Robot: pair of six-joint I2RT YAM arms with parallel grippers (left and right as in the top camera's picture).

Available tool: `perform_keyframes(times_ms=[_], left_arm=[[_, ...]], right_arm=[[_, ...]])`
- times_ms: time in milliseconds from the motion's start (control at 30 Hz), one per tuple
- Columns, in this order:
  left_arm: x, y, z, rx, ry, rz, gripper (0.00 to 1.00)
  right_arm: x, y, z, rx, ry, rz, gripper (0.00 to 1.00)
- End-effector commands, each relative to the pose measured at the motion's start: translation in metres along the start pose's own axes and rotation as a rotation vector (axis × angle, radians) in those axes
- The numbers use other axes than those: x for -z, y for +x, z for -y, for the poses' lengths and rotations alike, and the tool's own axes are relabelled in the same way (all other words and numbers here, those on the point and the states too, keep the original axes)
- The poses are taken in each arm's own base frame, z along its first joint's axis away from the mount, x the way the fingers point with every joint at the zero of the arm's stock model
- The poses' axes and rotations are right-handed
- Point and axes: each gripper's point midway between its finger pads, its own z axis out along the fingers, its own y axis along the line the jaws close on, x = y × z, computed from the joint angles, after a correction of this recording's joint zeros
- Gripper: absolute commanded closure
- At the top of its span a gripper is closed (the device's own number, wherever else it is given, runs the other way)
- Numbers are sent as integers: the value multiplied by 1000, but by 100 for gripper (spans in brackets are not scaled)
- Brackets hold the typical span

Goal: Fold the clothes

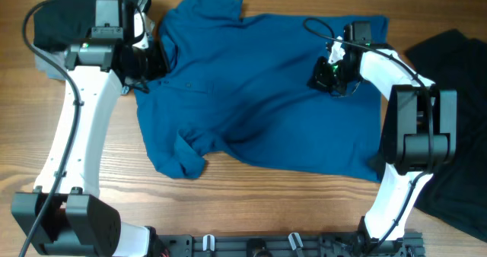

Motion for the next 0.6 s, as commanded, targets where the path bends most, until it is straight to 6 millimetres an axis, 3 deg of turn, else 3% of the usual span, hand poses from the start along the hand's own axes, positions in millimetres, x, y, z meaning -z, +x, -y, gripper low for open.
perform_keyframes(times_ms=[0, 67, 100, 133, 200, 233, 333, 367, 400, 567], left_arm=[[-14, -8, 29, -90, 73, 25, 87], [-28, -11, 40, -142, 88, 28, 86], [-39, -12, 49, -191, 98, 31, 86], [-50, -14, 57, -244, 110, 43, 88], [-88, -23, 70, -306, 122, 68, 96], [-113, -22, 68, -304, 118, 48, 96], [-170, -2, 52, -289, 85, -51, 96], [-196, 7, 43, -284, 65, -85, 96], [-215, 13, 38, -281, 60, -100, 96], [-253, 13, 28, -281, 30, -73, 96]], right_arm=[[4, 3, 25, 80, 42, -16, 92], [31, -8, 11, 179, -45, 37, 84], [56, -13, -1, 224, -102, 80, 79], [81, -17, -11, 260, -136, 129, 67], [134, -12, -20, 221, -140, 202, 57], [145, 0, -22, 167, -133, 183, 57], [140, 36, -14, 31, -86, 42, 74], [134, 52, -2, 1, -10, -21, 83], [132, 63, 8, -13, 66, -57, 87], [118, 101, 28, -106, 154, -180, 87]])
